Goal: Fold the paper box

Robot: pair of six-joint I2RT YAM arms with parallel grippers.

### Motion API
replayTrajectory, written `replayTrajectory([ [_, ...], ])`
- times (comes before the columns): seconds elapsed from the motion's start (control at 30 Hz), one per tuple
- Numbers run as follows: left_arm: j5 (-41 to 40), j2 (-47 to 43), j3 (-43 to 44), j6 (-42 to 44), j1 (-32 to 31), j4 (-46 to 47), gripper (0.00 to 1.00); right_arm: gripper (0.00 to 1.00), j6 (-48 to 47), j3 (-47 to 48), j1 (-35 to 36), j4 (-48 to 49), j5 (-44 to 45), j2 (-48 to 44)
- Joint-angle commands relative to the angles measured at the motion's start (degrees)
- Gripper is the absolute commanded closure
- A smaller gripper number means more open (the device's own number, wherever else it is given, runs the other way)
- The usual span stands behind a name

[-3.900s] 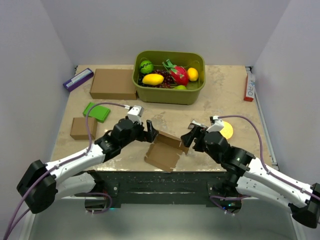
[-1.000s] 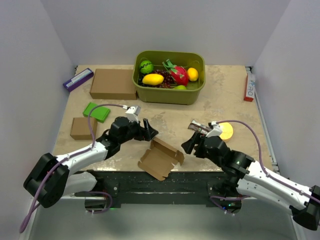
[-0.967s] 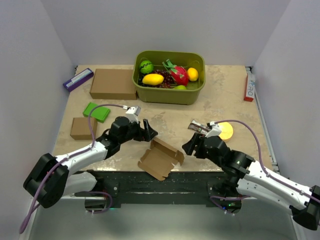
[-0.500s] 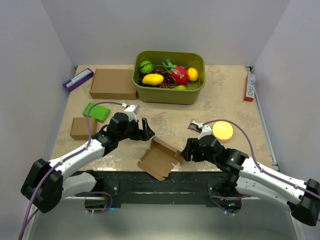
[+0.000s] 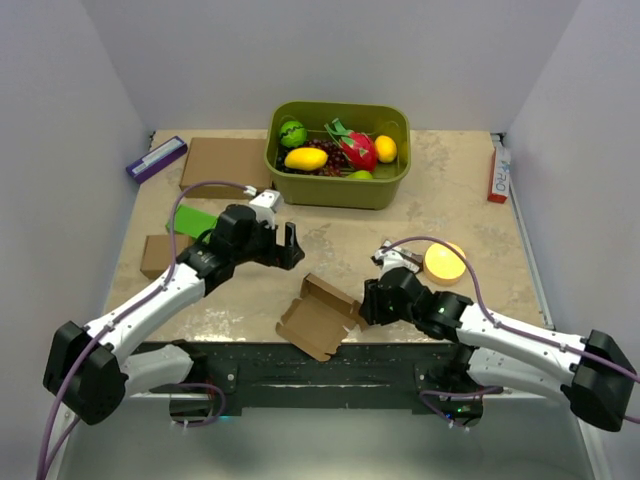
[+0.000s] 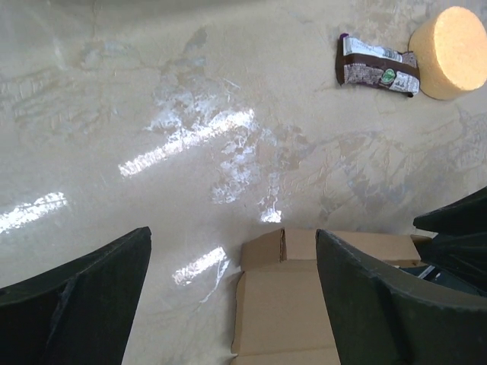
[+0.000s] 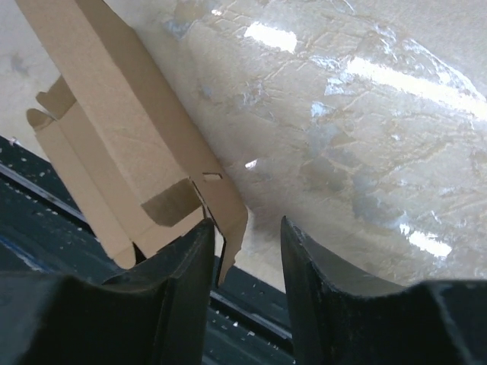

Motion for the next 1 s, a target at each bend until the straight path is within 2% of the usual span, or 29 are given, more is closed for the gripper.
replayTrajectory([
  [0.0, -1.26, 1.31, 4.54, 4.9, 0.56, -1.44, 0.07, 0.67, -4.41, 3.22, 0.48, 6.36, -1.15, 3.23],
  [0.03, -2.31, 1.58, 4.9, 5.51, 0.83, -1.53, 0.06, 0.75, -5.12, 3.67, 0.48, 6.89, -1.24, 4.97],
  [0.17, -2.58, 2.29, 6.3, 7.45, 2.58, -1.36, 0.06, 0.92, -9.69, 7.0, 0.48, 5.05, 1.55, 8.85],
  [0.3, 2.14, 2.55, 5.26, 6.49, 5.21, 1.7, 0.06, 1.0, -18.11, 11.31, 0.48, 4.61, 5.69, 11.31],
  [0.6, 13.76, 10.19, 6.56, 1.65, 9.53, 7.24, 0.06, 1.0, -30.51, 18.96, 0.56, 9.87, 11.05, 24.83],
  [0.77, 11.75, 16.95, 11.75, 3.23, 9.97, 5.94, 0.07, 1.0, -32.72, 20.9, 0.48, 9.18, 11.77, 28.37],
  [0.97, 11.48, 20.04, 9.65, 3.76, 10.59, 9.27, 0.13, 1.0, -33.16, 19.32, 0.3, 9.97, 10.36, 25.91],
])
